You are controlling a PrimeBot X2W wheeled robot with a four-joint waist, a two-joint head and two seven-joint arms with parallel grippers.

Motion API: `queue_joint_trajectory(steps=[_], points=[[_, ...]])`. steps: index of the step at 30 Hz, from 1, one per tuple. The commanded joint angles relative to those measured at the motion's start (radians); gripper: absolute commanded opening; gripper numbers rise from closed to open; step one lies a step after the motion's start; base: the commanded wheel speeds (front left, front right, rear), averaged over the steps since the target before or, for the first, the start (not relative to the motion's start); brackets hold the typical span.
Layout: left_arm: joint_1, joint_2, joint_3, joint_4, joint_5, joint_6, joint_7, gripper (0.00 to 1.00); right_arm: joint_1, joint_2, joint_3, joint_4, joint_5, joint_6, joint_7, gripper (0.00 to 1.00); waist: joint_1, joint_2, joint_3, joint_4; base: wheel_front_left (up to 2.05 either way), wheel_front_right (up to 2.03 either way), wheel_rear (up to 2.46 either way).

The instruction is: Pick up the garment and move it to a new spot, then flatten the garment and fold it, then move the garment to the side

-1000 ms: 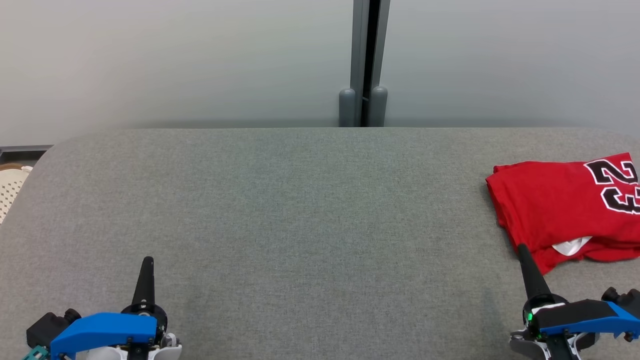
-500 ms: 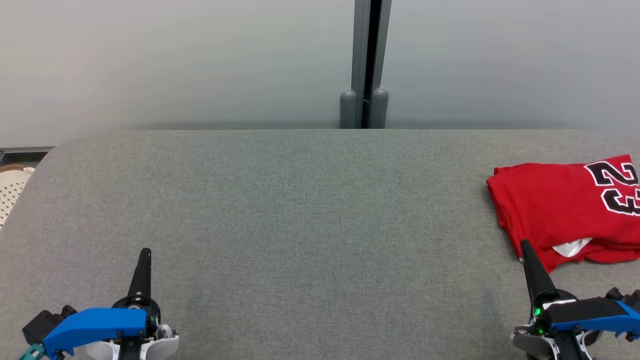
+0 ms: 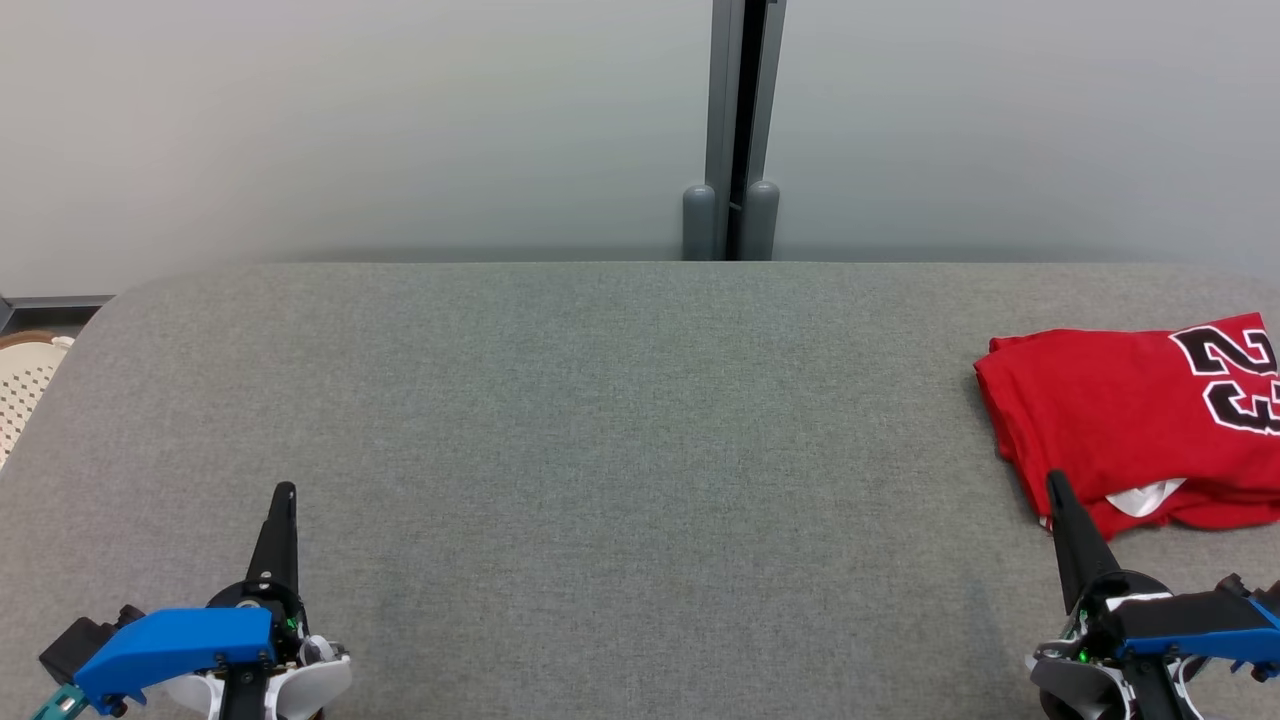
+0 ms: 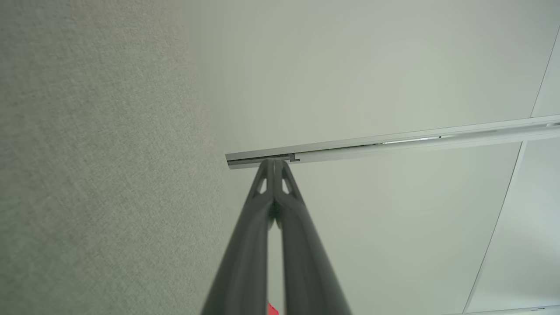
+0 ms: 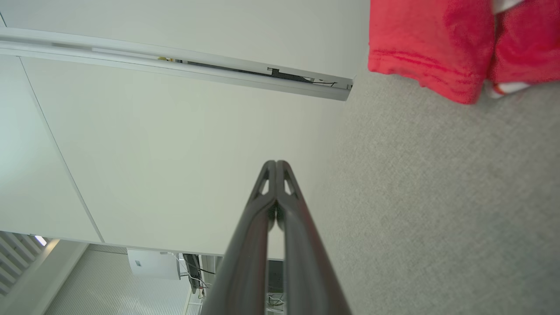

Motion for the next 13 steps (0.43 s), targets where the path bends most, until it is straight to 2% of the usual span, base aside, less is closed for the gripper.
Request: queue_joint_trajectory(steps=[1, 13], points=[[-0.016, 0.001, 0.007, -0.007, -0.018, -0.006, 0.005, 0.00, -0.013, -0.004, -0.003, -0.010, 0.022, 0.000, 0.008, 0.00, 0.0000, -0.0001, -0.001, 0.000, 0.00, 0.00, 0.00], [-0.026, -0.007, 0.024, -0.011, -0.081, -0.015, 0.025, 0.00, -0.015, -0.005, -0.012, -0.018, 0.100, 0.000, 0.028, 0.00, 0.0000, -0.0001, -0.005, 0.003, 0.00, 0.00, 0.00]])
